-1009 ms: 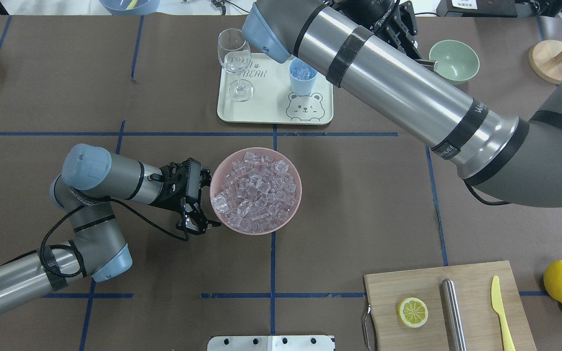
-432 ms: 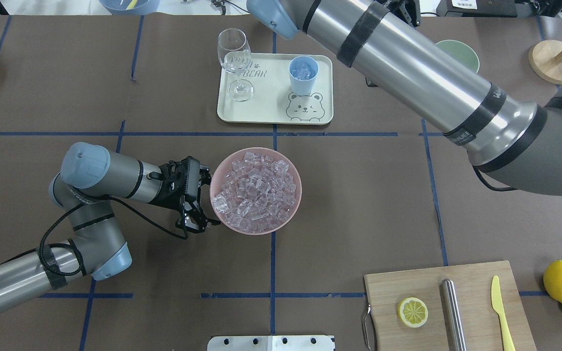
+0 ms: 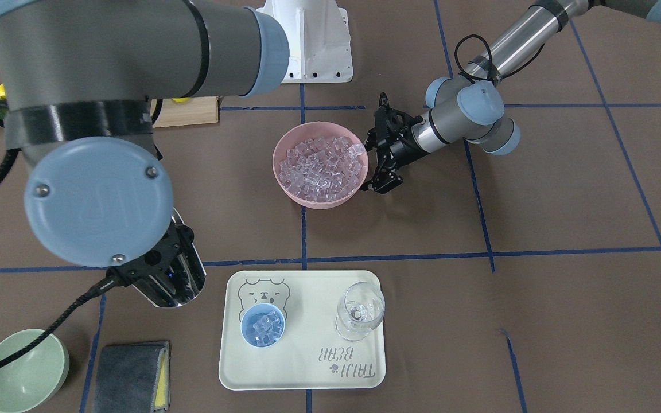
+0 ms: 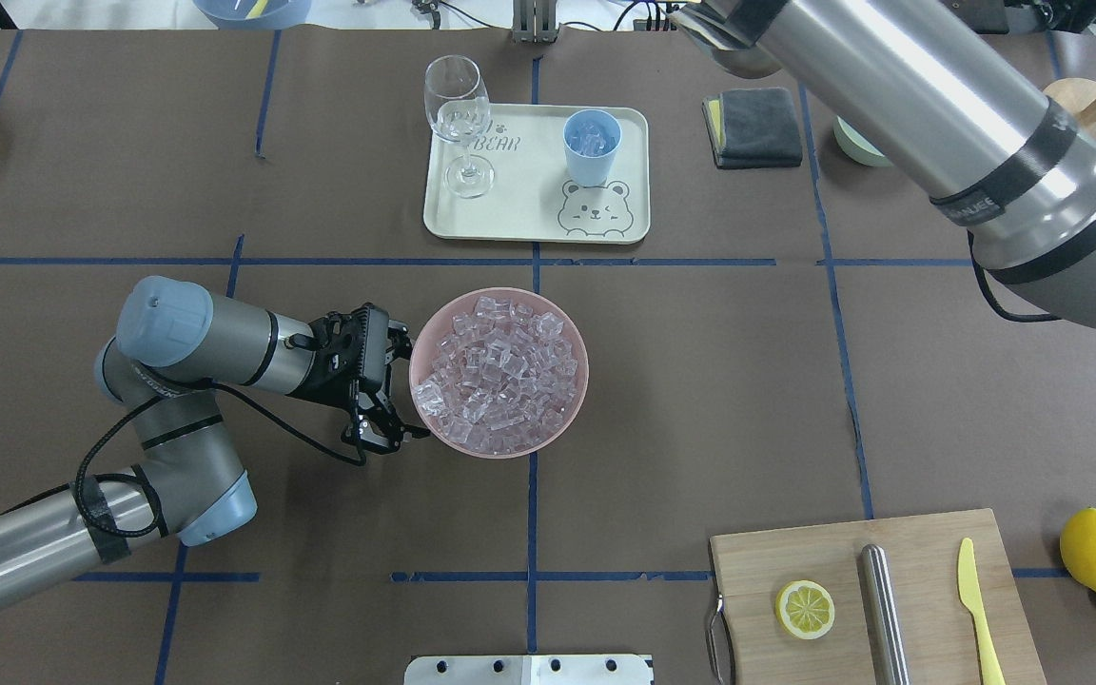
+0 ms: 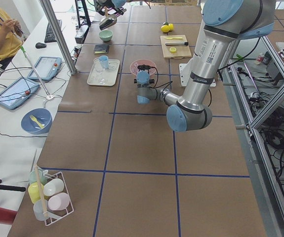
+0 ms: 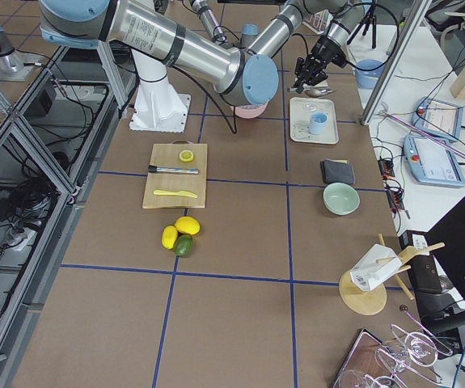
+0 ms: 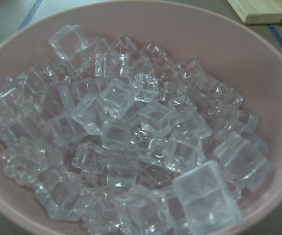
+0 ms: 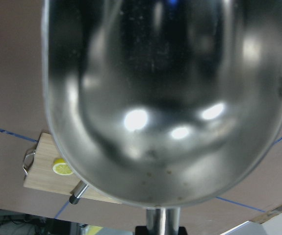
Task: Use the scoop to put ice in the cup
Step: 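Carry the empty scoop back toward its spot beside the bowl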
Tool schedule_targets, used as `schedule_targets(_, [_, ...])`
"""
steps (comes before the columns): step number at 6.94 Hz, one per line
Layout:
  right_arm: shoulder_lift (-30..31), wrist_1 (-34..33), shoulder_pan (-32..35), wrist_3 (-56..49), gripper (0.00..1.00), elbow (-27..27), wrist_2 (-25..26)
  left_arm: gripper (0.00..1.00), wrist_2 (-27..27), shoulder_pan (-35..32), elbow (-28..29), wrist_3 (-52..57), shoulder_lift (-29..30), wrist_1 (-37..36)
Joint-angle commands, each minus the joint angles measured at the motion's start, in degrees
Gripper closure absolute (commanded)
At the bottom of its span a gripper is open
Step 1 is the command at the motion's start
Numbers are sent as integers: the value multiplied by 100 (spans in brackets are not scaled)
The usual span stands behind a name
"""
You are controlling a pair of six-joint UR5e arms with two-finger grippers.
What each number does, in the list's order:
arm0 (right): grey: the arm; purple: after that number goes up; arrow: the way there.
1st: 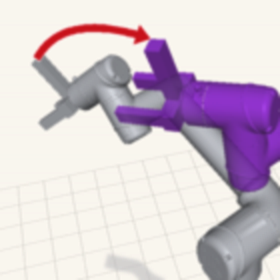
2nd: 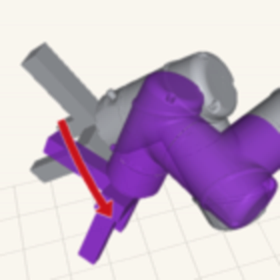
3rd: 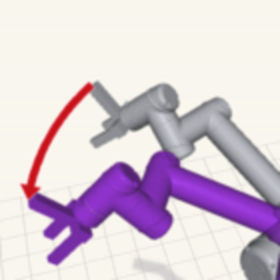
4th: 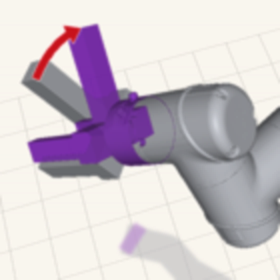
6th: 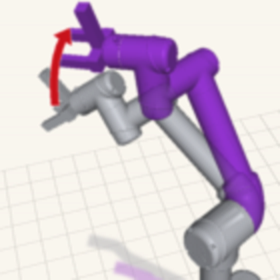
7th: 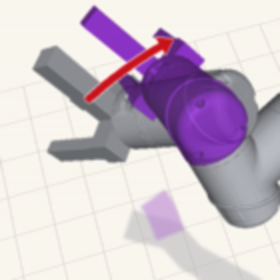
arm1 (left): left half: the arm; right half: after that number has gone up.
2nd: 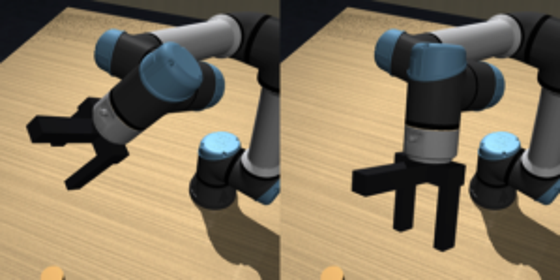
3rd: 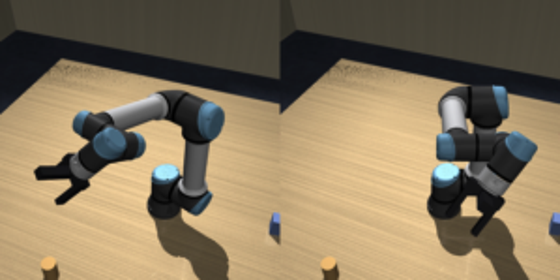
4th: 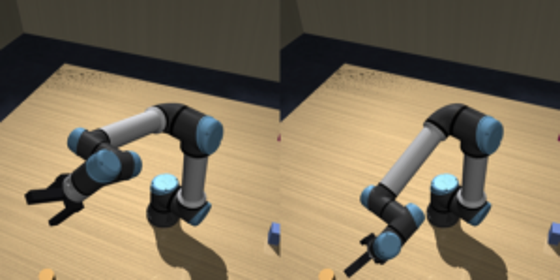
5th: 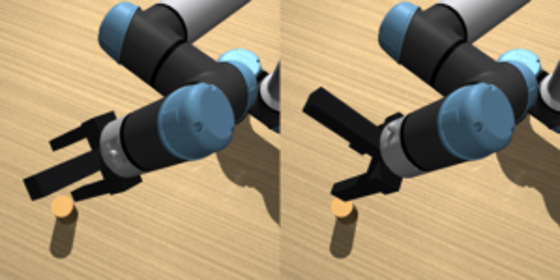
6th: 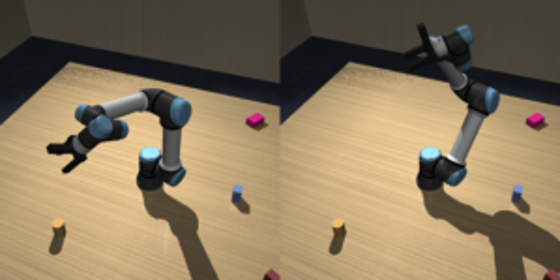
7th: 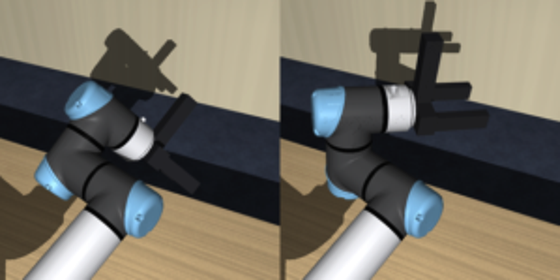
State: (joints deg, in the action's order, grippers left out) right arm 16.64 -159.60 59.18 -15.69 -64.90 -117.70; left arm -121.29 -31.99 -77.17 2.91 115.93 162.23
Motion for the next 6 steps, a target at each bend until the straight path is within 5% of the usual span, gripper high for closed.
schedule_targets(1, [1052,-334,128,1223,100,-1944,-331,0,0,-1,0,-1,0,1])
schedule_targets(2, [2252,-318,164,1444,100,-3340,-681,0,0,-1,9,-1,0,1])
schedule_targets(4, [3577,-282,287,2076,100,-4570,-1088,0,0,-1,9,-1,0,1])
schedule_targets(6, [5324,975,208,2622,100,-5514,-1491,0,9,-1,9,-1,0,1])
